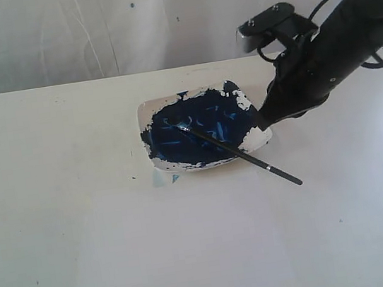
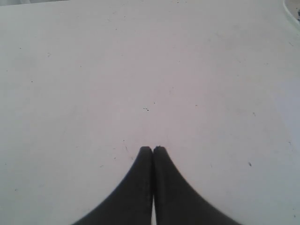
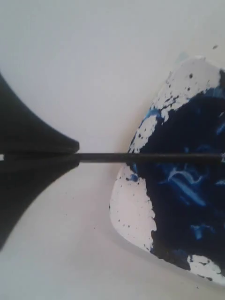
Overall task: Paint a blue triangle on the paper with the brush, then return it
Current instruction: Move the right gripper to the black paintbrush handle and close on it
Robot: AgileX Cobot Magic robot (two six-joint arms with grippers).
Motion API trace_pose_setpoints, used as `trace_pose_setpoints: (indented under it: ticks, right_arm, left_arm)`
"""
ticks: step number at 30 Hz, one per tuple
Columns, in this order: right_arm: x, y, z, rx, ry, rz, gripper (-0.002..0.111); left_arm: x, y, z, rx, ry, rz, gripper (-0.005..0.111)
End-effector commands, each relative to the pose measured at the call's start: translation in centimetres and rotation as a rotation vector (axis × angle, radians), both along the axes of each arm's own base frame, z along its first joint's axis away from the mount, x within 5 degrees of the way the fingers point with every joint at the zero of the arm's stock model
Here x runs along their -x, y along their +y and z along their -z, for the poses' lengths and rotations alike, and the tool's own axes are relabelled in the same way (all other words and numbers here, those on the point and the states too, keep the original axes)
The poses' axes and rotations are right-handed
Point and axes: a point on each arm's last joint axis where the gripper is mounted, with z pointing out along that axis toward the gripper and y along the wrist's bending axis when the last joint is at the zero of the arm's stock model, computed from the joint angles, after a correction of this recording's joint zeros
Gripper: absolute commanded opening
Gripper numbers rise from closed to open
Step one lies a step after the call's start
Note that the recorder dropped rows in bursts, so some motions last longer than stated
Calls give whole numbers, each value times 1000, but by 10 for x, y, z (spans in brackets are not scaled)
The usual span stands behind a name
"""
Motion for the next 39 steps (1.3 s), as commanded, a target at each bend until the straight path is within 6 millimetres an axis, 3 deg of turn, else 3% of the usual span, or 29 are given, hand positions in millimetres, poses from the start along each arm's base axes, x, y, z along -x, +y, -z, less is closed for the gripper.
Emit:
trace_pose_setpoints:
  ticks: [1,4,7,9,11,14,23,31,39]
  right_arm:
    - [-17,5,19,27,-34,18,0]
    - [-22,7,31,32,-21,26,0]
    - [-25,8,46,49,19,26,9]
    - [-26,9,53,57,38,25,17]
    - [-27,10,62,67,63,25,34]
    - [-27,13,71,82,84,4,47]
    - [-26,24,98,127,135,-37,46]
    - [-28,19,100,192,107,-40,46]
    - [-27,18,101,198,127,-42,33]
  left_arm:
    - [0,-1,1,18,-2,1,0]
    - [0,-1,1,18,-2,1,0]
    - [0,-1,1,18,-2,1,0]
    - [0,-1,1,18,-2,1,0]
    - [0,-1,1,18,-2,1,0]
    - [0,-1,1,18,-2,1,0]
    - [0,-1,1,18,-2,1,0]
    - [0,-1,1,18,-2,1,0]
    - [0,-1,1,18,-2,1,0]
